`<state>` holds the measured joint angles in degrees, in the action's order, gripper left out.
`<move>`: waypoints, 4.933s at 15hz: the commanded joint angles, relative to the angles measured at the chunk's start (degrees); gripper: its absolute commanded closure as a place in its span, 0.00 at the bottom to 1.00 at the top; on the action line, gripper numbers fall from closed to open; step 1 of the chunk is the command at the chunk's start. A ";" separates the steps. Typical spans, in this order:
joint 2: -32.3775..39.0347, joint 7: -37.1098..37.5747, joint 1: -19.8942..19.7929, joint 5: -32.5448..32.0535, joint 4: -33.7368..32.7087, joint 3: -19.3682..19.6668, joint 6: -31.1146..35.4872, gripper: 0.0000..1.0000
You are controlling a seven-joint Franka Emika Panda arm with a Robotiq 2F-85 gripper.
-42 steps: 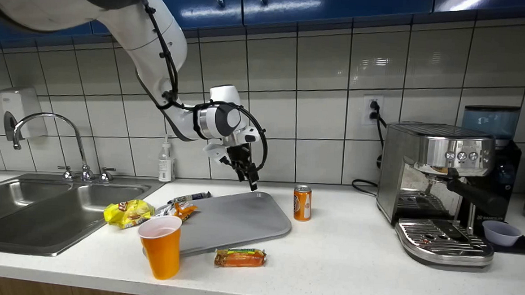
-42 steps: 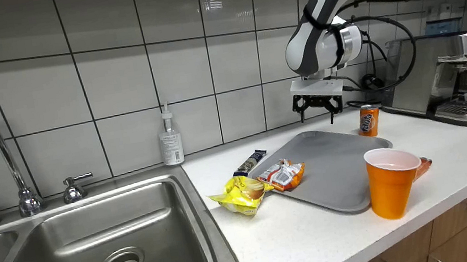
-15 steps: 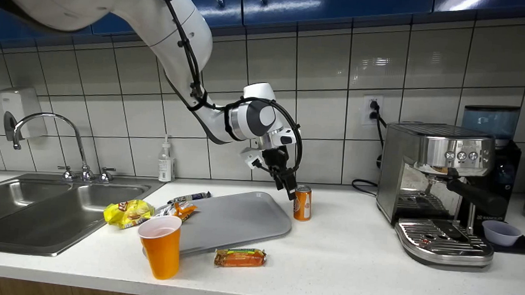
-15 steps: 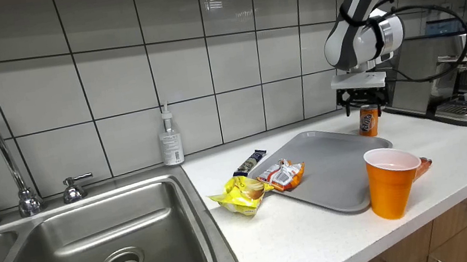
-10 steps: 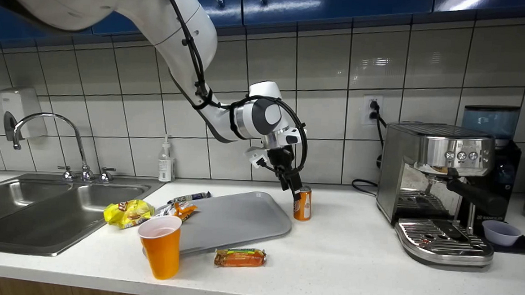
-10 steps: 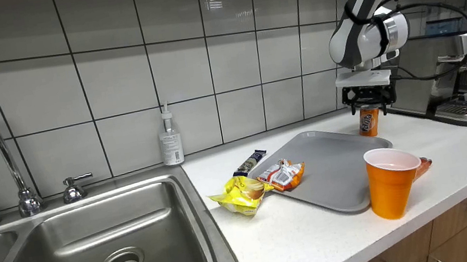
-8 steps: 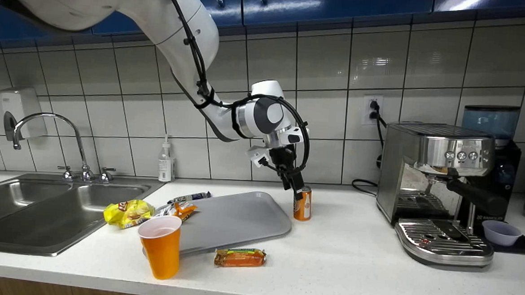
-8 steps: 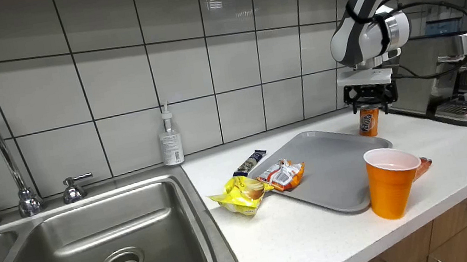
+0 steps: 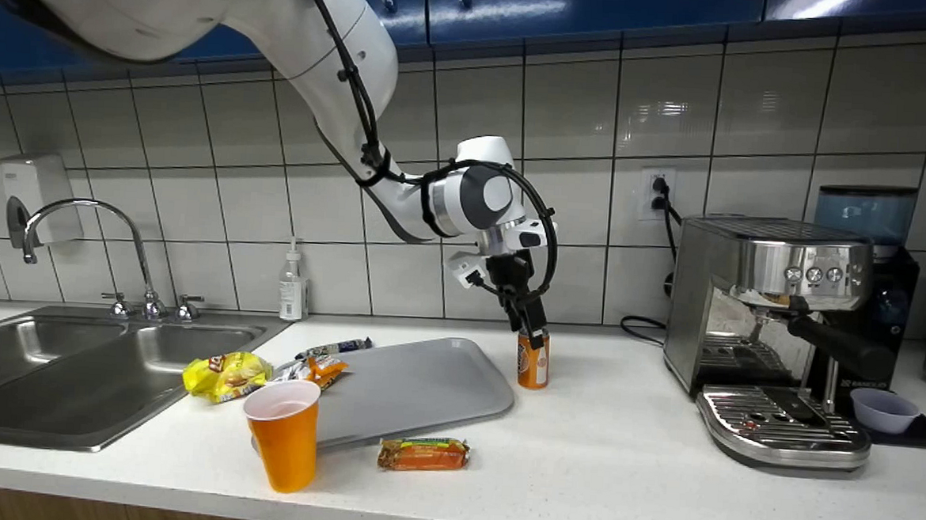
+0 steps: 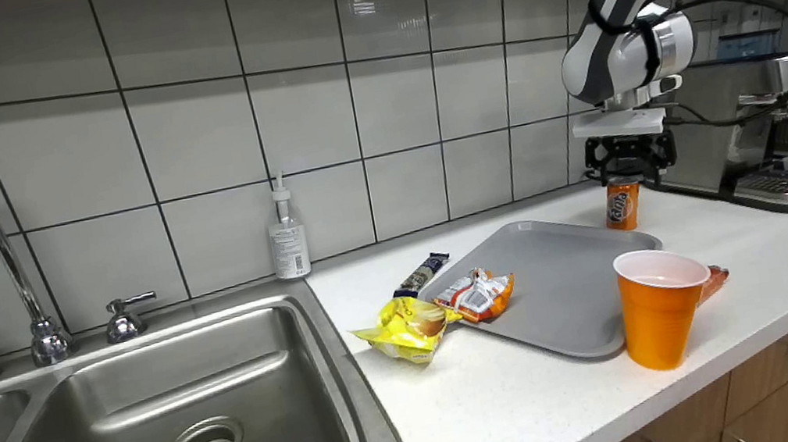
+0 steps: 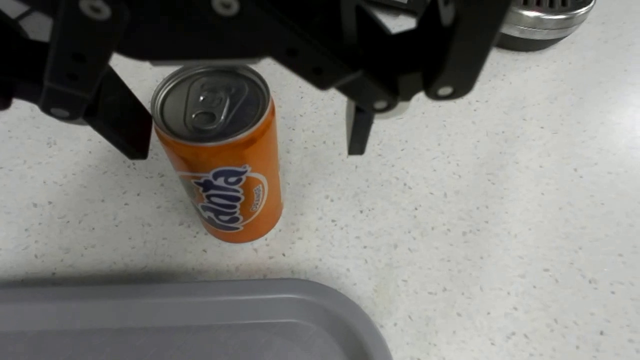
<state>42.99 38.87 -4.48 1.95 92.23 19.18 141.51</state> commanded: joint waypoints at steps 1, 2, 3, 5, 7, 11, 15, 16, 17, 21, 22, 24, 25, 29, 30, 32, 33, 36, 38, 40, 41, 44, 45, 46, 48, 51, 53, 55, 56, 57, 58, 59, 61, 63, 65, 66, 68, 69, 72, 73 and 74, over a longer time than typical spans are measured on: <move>2.21 -0.47 -2.11 1.31 -5.06 -1.72 -3.83 0.00; 2.75 -0.54 -2.30 1.45 -5.89 -1.87 -4.28 0.00; 3.22 -0.56 -2.51 1.53 -6.55 -2.07 -4.58 0.00; 4.33 -0.62 -2.92 1.84 -8.22 -2.50 -5.51 0.00; 5.30 -0.65 -3.17 2.12 -9.67 -2.73 -6.28 0.00; 7.18 -0.48 -3.77 2.40 -12.62 -3.01 -7.62 0.00; 8.57 -0.44 -4.46 2.68 -14.85 -3.42 -8.70 0.00; 8.96 -0.20 -4.52 2.67 -15.36 -3.37 -8.85 0.17; 9.22 -0.23 -4.70 2.77 -15.85 -3.48 -9.04 0.28; 9.80 -0.27 -4.84 2.71 -16.95 -3.50 -9.51 0.58; 9.82 -0.26 -4.81 2.69 -17.04 -3.49 -9.53 0.62; 9.75 -0.27 -4.68 2.57 -17.02 -3.43 -9.51 0.62; 9.53 -0.17 -4.49 2.45 -16.75 -3.34 -9.34 0.62; 8.64 0.21 -4.01 2.36 -15.67 -3.23 -8.53 0.62; 8.45 0.29 -3.90 2.36 -15.43 -3.25 -8.35 0.62; 7.99 0.45 -3.65 2.44 -14.83 -3.40 -7.90 0.62; 7.77 0.57 -3.49 2.46 -14.57 -3.46 -7.68 0.62; 7.24 0.83 -2.89 2.43 -14.02 -3.56 -7.05 0.62; 6.83 1.02 -2.48 2.40 -13.71 -3.63 -6.61 0.62; 6.32 1.31 -2.10 2.37 -13.45 -3.65 -6.06 0.62; 6.06 1.45 -1.90 2.35 -13.32 -3.65 -5.78 0.62; 5.57 1.67 -1.30 2.23 -12.93 -3.76 -4.90 0.62; 5.45 1.65 -1.13 2.21 -12.84 -3.85 -4.59 0.62; 5.39 1.68 -0.96 2.16 -12.83 -3.93 -4.33 0.62; 5.22 1.59 -0.63 2.13 -12.82 -4.20 -4.03 0.62; 4.91 1.53 0.25 1.93 -12.68 -4.39 -3.73 0.62; 4.77 1.51 0.87 1.84 -12.62 -4.54 -3.68 0.62; 4.49 1.62 1.68 1.70 -12.32 -4.63 -3.58 0.62; 4.38 1.68 2.04 1.67 -12.19 -4.69 -3.54 0.62; 4.28 1.78 2.51 1.56 -11.98 -4.73 -3.43 0.62; 4.25 1.86 2.92 1.50 -11.86 -4.80 -3.37 0.62; 4.20 1.92 3.40 1.42 -11.68 -4.88 -3.28 0.62; 4.10 2.00 4.35 1.27 -11.33 -5.06 -3.20 0.62; 4.01 2.01 5.25 1.22 -10.91 -5.24 -3.05 0.62; 3.85 2.05 6.17 1.21 -10.37 -5.43 -2.81 0.62; 3.77 2.07 6.65 1.14 -10.04 -5.51 -2.66 0.62; 3.60 2.09 7.38 1.16 -9.40 -5.81 -2.39 0.62; 3.48 2.05 7.70 1.18 -9.05 -5.91 -2.21 0.62; 3.19 2.22 8.71 1.20 -8.06 -5.99 -1.58 0.62; 3.09 2.22 8.97 1.21 -7.75 -6.02 -1.39 0.62; 3.00 2.26 9.24 1.21 -7.47 -6.03 -1.29 0.62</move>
<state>49.46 40.02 4.31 3.65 81.01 13.85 139.32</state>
